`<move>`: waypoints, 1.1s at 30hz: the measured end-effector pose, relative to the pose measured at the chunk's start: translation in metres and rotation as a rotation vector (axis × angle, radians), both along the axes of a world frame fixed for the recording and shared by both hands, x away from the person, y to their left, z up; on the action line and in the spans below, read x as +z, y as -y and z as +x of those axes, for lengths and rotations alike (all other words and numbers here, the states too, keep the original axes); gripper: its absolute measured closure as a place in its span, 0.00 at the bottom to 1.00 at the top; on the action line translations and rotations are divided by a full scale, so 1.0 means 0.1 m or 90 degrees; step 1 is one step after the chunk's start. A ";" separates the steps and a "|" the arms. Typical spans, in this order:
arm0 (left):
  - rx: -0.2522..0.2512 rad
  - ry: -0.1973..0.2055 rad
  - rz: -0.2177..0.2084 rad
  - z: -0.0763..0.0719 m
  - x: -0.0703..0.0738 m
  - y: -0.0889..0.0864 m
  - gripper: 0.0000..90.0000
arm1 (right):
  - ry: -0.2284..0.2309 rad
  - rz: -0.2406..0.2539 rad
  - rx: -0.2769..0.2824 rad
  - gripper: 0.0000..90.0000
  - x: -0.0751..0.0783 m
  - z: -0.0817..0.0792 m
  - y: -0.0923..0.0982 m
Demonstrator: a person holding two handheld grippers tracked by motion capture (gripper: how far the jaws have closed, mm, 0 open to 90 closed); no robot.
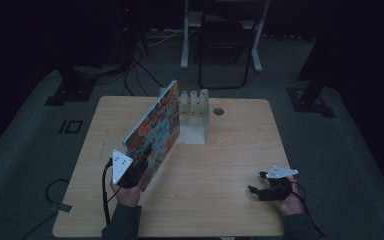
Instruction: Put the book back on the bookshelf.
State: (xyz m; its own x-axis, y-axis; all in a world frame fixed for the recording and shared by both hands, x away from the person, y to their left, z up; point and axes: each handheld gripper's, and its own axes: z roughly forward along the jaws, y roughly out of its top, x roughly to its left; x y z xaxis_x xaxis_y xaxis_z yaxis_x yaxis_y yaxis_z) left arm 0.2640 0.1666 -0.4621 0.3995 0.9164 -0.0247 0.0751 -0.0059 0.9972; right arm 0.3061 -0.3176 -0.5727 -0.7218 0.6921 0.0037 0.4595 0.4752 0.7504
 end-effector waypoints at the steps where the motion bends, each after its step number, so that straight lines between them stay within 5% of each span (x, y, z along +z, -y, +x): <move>1: 0.001 -0.001 -0.001 -0.01 0.00 -0.01 0.90 | 0.000 0.000 0.000 0.23 0.00 0.00 0.00; 33: 0.060 -0.014 0.009 0.27 -0.06 0.07 0.90 | 0.000 -0.001 0.001 0.23 0.00 0.00 0.00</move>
